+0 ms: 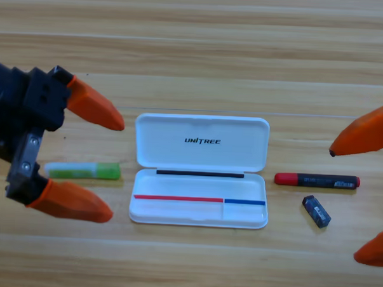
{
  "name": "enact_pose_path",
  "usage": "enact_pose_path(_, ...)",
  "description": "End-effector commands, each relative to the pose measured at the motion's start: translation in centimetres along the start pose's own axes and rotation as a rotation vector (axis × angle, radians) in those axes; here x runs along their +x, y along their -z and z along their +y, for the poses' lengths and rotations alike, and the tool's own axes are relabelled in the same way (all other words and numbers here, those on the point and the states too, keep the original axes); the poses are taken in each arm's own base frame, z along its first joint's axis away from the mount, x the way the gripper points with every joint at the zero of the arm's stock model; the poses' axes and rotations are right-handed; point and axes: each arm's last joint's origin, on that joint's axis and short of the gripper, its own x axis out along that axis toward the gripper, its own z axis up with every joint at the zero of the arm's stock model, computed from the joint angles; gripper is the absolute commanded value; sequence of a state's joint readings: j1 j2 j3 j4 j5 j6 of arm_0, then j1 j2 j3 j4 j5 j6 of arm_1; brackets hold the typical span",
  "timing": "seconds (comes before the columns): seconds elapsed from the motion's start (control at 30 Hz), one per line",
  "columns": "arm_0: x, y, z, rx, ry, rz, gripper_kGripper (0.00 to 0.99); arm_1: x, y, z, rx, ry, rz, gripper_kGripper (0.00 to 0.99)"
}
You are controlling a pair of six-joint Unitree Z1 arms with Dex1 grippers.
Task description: Clean up eraser and pencils
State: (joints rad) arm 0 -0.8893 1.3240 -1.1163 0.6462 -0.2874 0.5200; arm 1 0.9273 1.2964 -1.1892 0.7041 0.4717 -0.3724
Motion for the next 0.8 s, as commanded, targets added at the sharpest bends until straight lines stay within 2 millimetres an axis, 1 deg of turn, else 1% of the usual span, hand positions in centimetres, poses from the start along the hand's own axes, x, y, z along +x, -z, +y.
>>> enact_pose_path(0.03, 0.5, 0.2, -0.6, 0.001, 0.023, 0.034, 0.977, 2.3, 0.8, -0.2, 0.023, -0.044, 0.066, 0.99)
enact_pose_path(0.23, 0.3, 0.3, -0.7, 0.005, 0.02, 0.045, 0.98, 2.0, 1.0, 0.0, 0.035, -0.042, 0.062, 0.99)
enact_pose_path(0.3, 0.2, 0.4, -0.8, 0.005, 0.02, 0.047, 0.98, 2.1, 1.2, -0.1, 0.064, -0.007, 0.079, 0.99)
enact_pose_path(0.4, 0.2, 0.5, -0.8, 0.007, 0.021, 0.05, 0.983, 1.7, 2.0, -1.6, 0.168, 0.145, 0.153, 0.99)
enact_pose_path(0.47, 0.3, 0.5, -0.8, 0.006, 0.022, 0.051, 0.986, 2.4, 2.4, -3.2, 0.245, 0.2, 0.248, 0.99)
enact_pose_path(0.5, 0.3, 0.5, -0.8, 0.006, 0.024, 0.054, 0.986, 3.0, 2.5, -4.3, 0.298, 0.203, 0.299, 0.99)
enact_pose_path(0.57, 0.5, 0.6, -0.8, 0.004, 0.026, 0.058, 0.988, 5.0, 3.0, -6.7, 0.406, 0.194, 0.407, 0.986)
enact_pose_path(0.63, 0.6, 0.7, -0.8, 0.004, 0.026, 0.064, 0.988, 7.0, 4.0, -9.0, 0.491, 0.193, 0.489, 0.985)
enact_pose_path(0.73, 0.5, 0.8, -0.7, 0.013, 0.006, 0.074, 0.988, 10.1, 5.3, -11.6, 0.576, 0.238, 0.598, 0.985)
enact_pose_path(0.8, 0.2, 0.8, -0.6, 0.035, -0.029, 0.093, 0.988, 11.7, 6.0, -12.9, 0.614, 0.254, 0.647, 0.986)
